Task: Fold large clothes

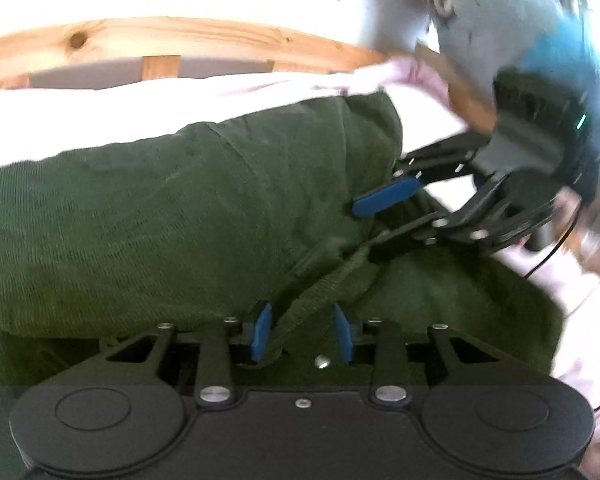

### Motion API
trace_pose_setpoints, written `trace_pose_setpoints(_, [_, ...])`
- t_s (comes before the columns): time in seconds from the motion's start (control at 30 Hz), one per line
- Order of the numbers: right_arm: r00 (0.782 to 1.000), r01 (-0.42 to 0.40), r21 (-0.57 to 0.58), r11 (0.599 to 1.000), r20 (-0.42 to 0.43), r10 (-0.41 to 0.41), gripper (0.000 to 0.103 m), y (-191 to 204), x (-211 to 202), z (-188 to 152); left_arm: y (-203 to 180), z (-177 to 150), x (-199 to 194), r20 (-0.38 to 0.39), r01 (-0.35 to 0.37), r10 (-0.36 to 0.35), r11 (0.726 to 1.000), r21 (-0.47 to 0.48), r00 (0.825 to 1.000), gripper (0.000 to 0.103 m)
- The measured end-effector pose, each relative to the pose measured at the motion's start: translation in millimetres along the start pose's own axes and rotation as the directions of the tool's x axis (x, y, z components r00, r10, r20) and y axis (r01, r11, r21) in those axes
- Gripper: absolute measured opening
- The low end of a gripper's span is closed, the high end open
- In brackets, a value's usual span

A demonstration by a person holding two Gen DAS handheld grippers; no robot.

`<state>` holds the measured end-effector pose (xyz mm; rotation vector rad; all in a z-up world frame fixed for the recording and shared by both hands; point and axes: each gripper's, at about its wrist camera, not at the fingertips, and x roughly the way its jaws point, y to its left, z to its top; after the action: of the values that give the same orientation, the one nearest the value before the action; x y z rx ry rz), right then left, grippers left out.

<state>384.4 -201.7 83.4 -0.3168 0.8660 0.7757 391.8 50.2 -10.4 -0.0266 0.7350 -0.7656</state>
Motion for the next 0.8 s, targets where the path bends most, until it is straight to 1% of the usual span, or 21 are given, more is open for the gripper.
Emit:
trace_pose_setpoints(0.03, [1.000,0.015,0.015,1.000,0.009,-0.015,0.051,-4,-1,-1,2,0,-4,0.012,0.008,-0.008,1.000,-0.011,1.000,0.035])
trace_pose_setpoints(0.07, [1.000,0.014,0.038,0.999,0.017,-0.014,0.051,-8,-2,-1,2,-1,-6,0.015,0.005,-0.005,1.000,-0.012,1.000,0.034])
trace_pose_setpoints(0.1, [1.000,0.010,0.056,0.998,0.022,-0.011,0.051,-13,-1,-3,3,0,-5,0.005,-0.003,0.003,1.000,-0.010,1.000,0.030])
trace_pose_setpoints(0.17, [1.000,0.020,0.071,0.997,0.013,-0.021,0.051,-19,2,-5,5,0,5,-0.045,-0.037,0.036,0.999,-0.015,0.998,0.016])
trace_pose_setpoints(0.2, [0.999,0.031,0.069,0.997,0.004,-0.032,0.051,-20,6,-5,8,-1,9,-0.065,-0.041,0.039,0.999,-0.032,0.997,0.014])
trace_pose_setpoints(0.23, [0.999,0.047,0.067,0.997,-0.008,-0.047,0.051,-21,10,-5,12,-1,13,-0.081,-0.025,0.020,0.997,-0.068,0.996,0.012])
trace_pose_setpoints(0.3, [0.996,0.083,0.043,0.996,-0.027,-0.082,0.051,-18,17,-7,20,-1,16,-0.087,-0.005,-0.005,0.992,-0.124,0.996,0.010])
trace_pose_setpoints(0.33, [0.994,0.107,0.018,0.994,-0.038,-0.106,0.050,-15,20,-7,24,0,19,-0.090,0.000,-0.013,0.991,-0.136,0.996,0.009])
trace_pose_setpoints(0.43, [0.981,0.177,-0.104,0.979,-0.058,-0.184,0.050,0,33,-10,38,-2,24,-0.129,0.012,-0.037,0.982,-0.187,0.991,0.007])
trace_pose_setpoints(0.5, [0.969,0.217,-0.227,0.949,-0.065,-0.237,0.050,12,45,-15,49,-6,31,-0.156,0.011,-0.046,0.975,-0.220,0.987,0.007])
trace_pose_setpoints(0.57, [0.958,0.250,-0.300,0.921,-0.061,-0.280,0.051,21,54,-20,54,-7,34,-0.156,0.008,-0.050,0.965,-0.262,0.986,0.007])
trace_pose_setpoints(0.67, [0.949,0.276,-0.330,0.903,-0.055,-0.311,0.052,30,54,-21,49,-3,37,-0.182,-0.022,-0.023,0.970,-0.240,0.983,0.009])
trace_pose_setpoints(0.7, [0.950,0.276,-0.333,0.901,-0.050,-0.309,0.054,32,52,-22,45,0,36,-0.186,-0.033,-0.011,0.973,-0.230,0.983,0.012])
trace_pose_setpoints(0.73, [0.952,0.274,-0.333,0.902,-0.040,-0.303,0.055,33,49,-22,40,2,33,-0.185,-0.043,0.003,0.976,-0.212,0.983,0.017])
trace_pose_setpoints(0.77, [0.954,0.272,-0.332,0.903,-0.028,-0.297,0.061,35,43,-23,33,2,30,-0.179,-0.048,0.012,0.979,-0.199,0.984,0.021])
trace_pose_setpoints(0.8, [0.954,0.279,-0.325,0.904,-0.016,-0.300,0.072,36,36,-24,29,2,26,-0.173,-0.051,0.017,0.980,-0.191,0.985,0.030])
